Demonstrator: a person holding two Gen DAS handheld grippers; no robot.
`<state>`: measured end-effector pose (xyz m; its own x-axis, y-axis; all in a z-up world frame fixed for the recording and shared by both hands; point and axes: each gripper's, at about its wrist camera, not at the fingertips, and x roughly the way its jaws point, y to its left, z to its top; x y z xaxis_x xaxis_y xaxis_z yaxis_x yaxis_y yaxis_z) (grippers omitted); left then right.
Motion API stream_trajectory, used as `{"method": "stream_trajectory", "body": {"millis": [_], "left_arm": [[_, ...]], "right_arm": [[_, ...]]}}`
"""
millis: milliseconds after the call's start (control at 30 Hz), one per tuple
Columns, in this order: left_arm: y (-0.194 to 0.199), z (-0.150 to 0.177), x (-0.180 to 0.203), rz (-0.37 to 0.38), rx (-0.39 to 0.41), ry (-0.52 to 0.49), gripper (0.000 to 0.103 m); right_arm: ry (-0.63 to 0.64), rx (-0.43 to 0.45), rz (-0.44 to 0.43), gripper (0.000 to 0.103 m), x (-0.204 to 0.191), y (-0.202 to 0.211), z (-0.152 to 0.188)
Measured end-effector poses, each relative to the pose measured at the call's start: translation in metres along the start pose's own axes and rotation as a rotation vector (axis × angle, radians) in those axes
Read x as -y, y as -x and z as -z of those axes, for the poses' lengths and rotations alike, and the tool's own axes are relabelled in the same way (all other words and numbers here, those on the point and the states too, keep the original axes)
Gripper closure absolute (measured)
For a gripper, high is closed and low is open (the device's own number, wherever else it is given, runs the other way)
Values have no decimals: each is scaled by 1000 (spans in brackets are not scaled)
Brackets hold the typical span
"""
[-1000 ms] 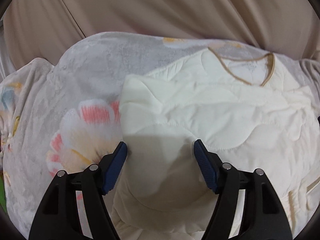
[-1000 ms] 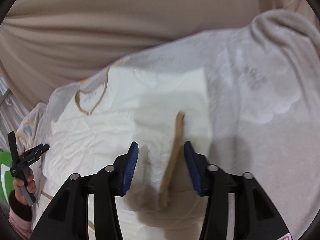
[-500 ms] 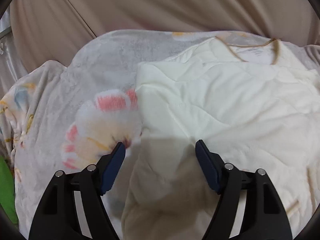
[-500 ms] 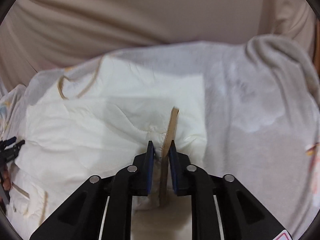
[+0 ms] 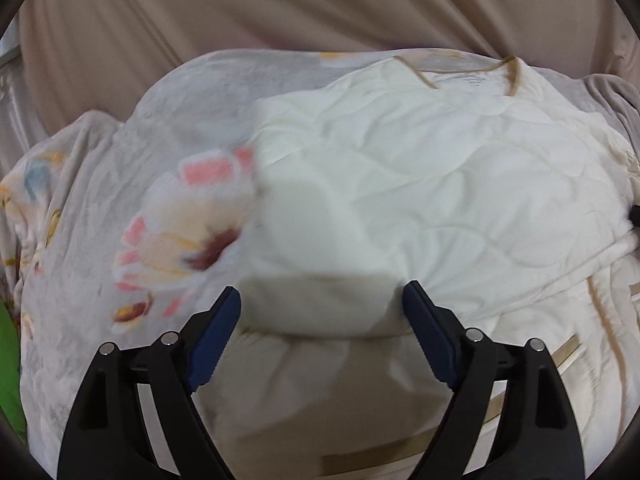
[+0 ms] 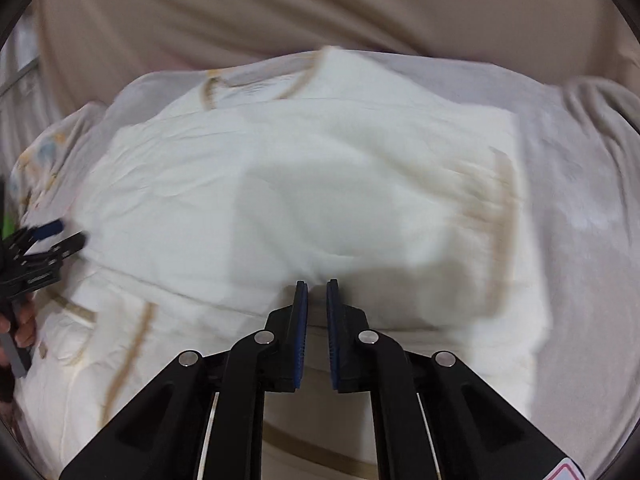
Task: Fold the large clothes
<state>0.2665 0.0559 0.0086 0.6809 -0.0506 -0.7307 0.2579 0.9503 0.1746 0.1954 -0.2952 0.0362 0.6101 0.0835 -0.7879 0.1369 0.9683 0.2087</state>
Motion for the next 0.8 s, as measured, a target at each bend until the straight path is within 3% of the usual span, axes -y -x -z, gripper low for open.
{"method": "stream_trajectory", "body": {"millis": [133,233,333,400,467,600,667,800], "left_arm": [[4,18,-20,-24,-49,42,22],[22,36,-27,15,-72,79,22],[53,62,-34,83,-92,112,17],[72,81,-39,125,-114,146,13],[88,104,-47,172,-148,189,13],[112,148,-70,217,-192,300,13],[120,167,-80,236,-200,367,13],[126,185,-84,334,-202,437,15]], "right_arm": [[-95,-11,83,98,54,25,23],[-126,-4,132,87,76,57,49],[-166,13,74,78,92,101,88],[-207,20,9,51,94,127,116],[-246,26,-55,42,96,147,145],[-340,20,-180,37,96,170,199],[-378,17,-197,36,95,174,218],[-410,19,-282,35,85,169,235]]}}
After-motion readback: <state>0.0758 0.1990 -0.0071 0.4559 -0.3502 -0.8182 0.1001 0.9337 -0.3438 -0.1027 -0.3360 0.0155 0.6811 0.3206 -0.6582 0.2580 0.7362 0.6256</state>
